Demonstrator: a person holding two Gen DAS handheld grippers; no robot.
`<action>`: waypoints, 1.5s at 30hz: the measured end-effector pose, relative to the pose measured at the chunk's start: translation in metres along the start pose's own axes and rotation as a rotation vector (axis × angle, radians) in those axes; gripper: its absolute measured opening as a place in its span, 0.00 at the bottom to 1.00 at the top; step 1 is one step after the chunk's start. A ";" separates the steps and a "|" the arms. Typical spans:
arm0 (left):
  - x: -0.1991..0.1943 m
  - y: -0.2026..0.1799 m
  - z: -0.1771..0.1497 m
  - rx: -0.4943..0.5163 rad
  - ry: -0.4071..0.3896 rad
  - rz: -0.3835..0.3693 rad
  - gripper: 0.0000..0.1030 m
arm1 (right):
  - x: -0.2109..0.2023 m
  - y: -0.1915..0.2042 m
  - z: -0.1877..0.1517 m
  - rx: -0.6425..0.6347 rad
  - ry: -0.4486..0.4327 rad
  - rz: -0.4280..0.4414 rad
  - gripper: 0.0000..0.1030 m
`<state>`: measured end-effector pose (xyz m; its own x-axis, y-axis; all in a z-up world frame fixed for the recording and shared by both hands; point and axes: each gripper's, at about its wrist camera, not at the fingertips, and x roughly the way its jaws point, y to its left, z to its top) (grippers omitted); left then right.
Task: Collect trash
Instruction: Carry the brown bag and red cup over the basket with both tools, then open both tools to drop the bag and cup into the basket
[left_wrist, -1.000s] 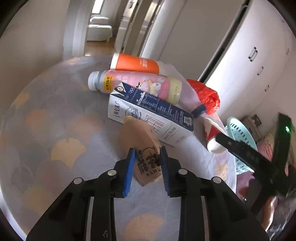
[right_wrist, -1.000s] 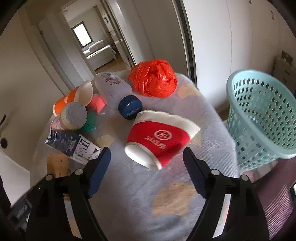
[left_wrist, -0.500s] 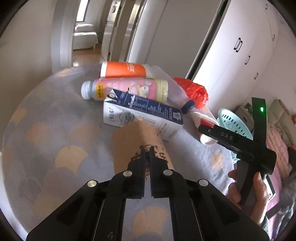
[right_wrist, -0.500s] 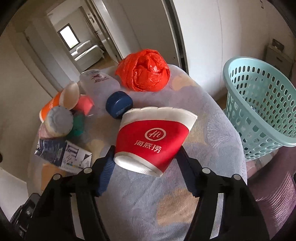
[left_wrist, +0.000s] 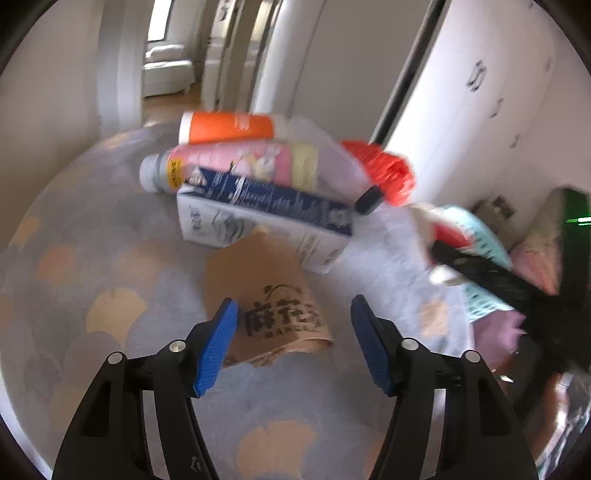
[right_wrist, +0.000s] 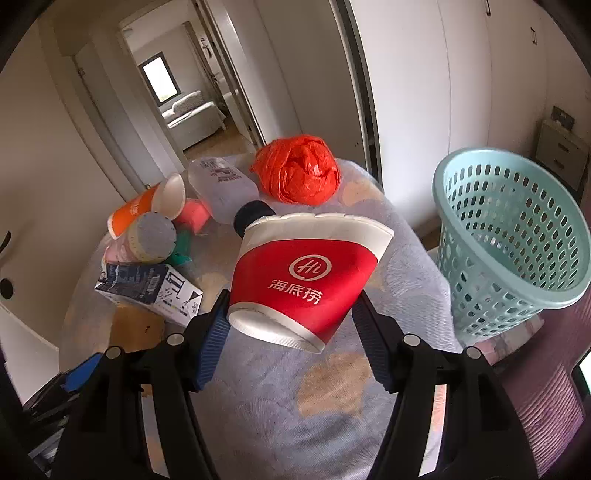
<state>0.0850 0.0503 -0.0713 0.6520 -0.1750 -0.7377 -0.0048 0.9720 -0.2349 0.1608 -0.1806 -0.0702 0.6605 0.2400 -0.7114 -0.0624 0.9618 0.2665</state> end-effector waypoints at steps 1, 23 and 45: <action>0.005 -0.001 0.000 -0.004 0.015 0.012 0.43 | -0.004 0.000 0.000 -0.010 -0.007 0.009 0.60; -0.061 -0.089 0.026 0.178 -0.191 -0.213 0.21 | -0.090 -0.051 0.026 0.011 -0.206 -0.032 0.60; 0.124 -0.285 0.068 0.369 0.109 -0.462 0.24 | -0.082 -0.246 0.052 0.326 -0.180 -0.341 0.60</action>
<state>0.2188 -0.2374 -0.0531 0.4424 -0.5887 -0.6766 0.5368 0.7782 -0.3261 0.1607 -0.4439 -0.0437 0.7231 -0.1345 -0.6775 0.3973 0.8834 0.2487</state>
